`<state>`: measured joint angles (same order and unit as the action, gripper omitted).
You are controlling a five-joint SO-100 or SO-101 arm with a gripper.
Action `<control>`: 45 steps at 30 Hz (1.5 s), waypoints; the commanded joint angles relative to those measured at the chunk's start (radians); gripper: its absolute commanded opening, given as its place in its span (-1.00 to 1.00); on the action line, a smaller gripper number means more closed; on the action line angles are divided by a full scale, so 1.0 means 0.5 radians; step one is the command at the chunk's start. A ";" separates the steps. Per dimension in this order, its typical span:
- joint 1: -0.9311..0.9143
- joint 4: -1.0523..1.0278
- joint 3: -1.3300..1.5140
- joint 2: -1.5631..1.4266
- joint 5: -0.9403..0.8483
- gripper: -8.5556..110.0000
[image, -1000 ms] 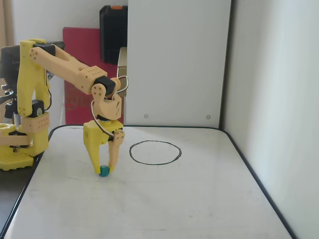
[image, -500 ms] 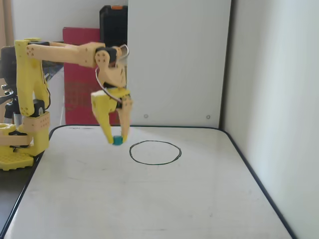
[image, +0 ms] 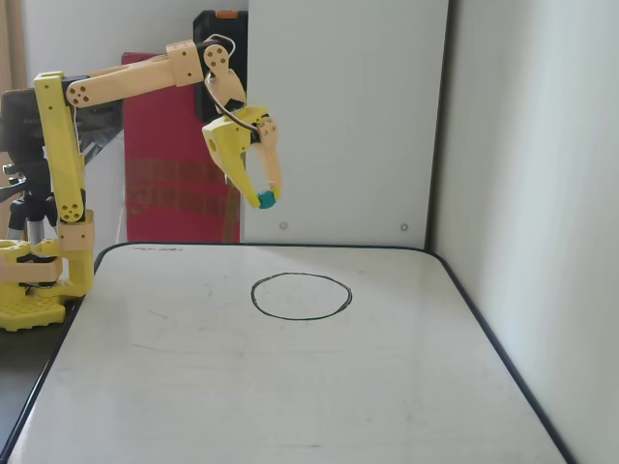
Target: Grasp a green cube and put it in the black circle
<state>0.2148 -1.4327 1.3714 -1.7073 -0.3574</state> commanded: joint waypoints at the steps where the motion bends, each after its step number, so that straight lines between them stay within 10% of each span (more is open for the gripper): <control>1: 0.074 0.083 -0.172 0.092 0.132 -0.85; 45: -0.107 0.506 -0.334 1.074 0.107 -0.85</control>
<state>0.1672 -1.1873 1.2379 -1.1658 -0.2945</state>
